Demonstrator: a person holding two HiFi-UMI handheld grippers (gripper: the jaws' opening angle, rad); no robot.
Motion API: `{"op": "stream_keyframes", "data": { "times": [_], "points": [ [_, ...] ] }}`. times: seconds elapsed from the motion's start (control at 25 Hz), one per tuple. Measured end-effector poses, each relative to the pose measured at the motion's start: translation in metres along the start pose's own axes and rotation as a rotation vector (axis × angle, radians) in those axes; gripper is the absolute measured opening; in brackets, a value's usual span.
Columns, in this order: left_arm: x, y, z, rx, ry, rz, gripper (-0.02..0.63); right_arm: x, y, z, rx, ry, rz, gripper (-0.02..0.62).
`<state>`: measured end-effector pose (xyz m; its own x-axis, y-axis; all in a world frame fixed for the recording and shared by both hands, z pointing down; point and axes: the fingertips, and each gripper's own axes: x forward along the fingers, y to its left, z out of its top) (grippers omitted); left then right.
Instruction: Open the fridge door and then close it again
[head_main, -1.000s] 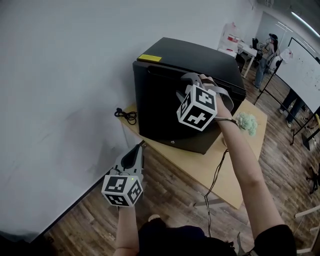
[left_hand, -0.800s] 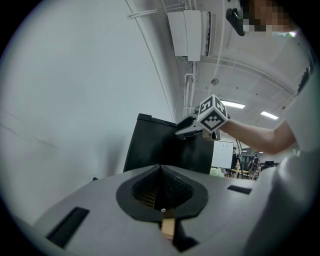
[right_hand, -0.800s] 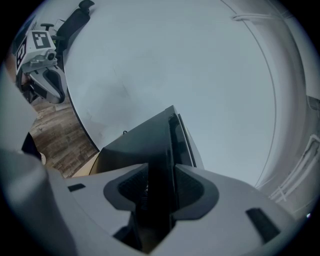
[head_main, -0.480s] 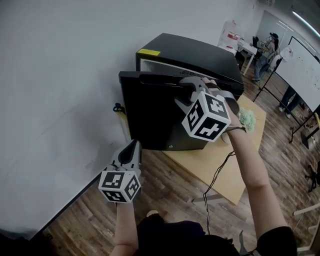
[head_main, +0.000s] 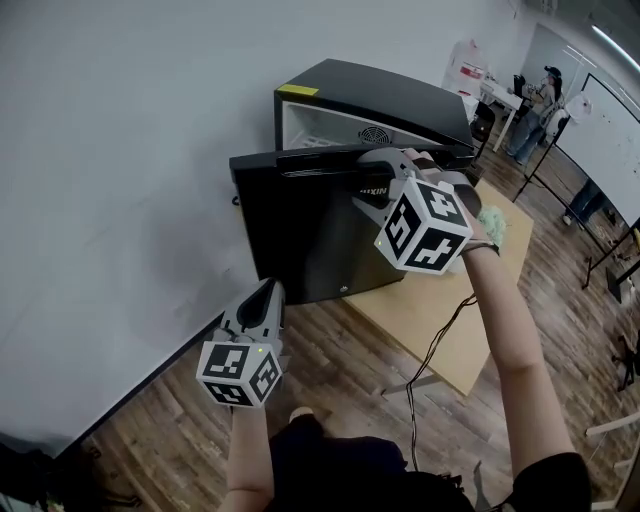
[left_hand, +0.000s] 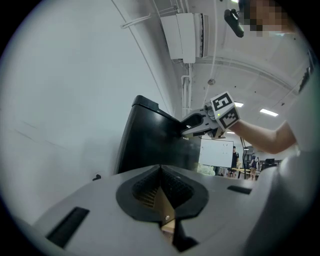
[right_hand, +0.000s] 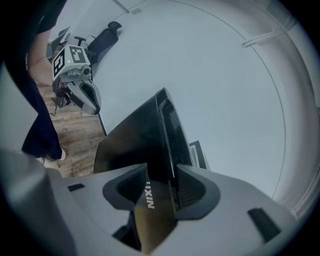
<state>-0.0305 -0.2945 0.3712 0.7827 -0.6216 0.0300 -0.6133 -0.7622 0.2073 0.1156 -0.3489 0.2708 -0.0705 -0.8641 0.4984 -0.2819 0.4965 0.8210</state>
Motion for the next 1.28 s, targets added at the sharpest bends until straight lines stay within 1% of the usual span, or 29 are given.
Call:
{"op": "stream_keyframes", "data": {
  "times": [0.24,0.4,0.8,1.12,1.28],
  "points": [
    [-0.036,-0.026,-0.006,0.009,0.007,0.024,0.006,-0.033,0.02,0.001,-0.063,-0.1,0.049,0.163],
    [-0.056,-0.047,-0.01,0.019,0.019,0.019,0.006,-0.052,0.031,-0.001,-0.097,-0.134,0.08,0.161],
    [-0.086,-0.102,-0.021,0.047,0.045,-0.032,0.006,-0.092,0.053,-0.012,-0.165,-0.175,0.131,0.161],
    [-0.109,-0.13,-0.026,0.068,0.061,-0.049,0.006,-0.124,0.067,-0.023,-0.199,-0.179,0.153,0.166],
    [-0.113,-0.141,-0.031,0.073,0.068,-0.06,0.006,-0.137,0.073,-0.034,-0.226,-0.164,0.166,0.167]
  ]
}}
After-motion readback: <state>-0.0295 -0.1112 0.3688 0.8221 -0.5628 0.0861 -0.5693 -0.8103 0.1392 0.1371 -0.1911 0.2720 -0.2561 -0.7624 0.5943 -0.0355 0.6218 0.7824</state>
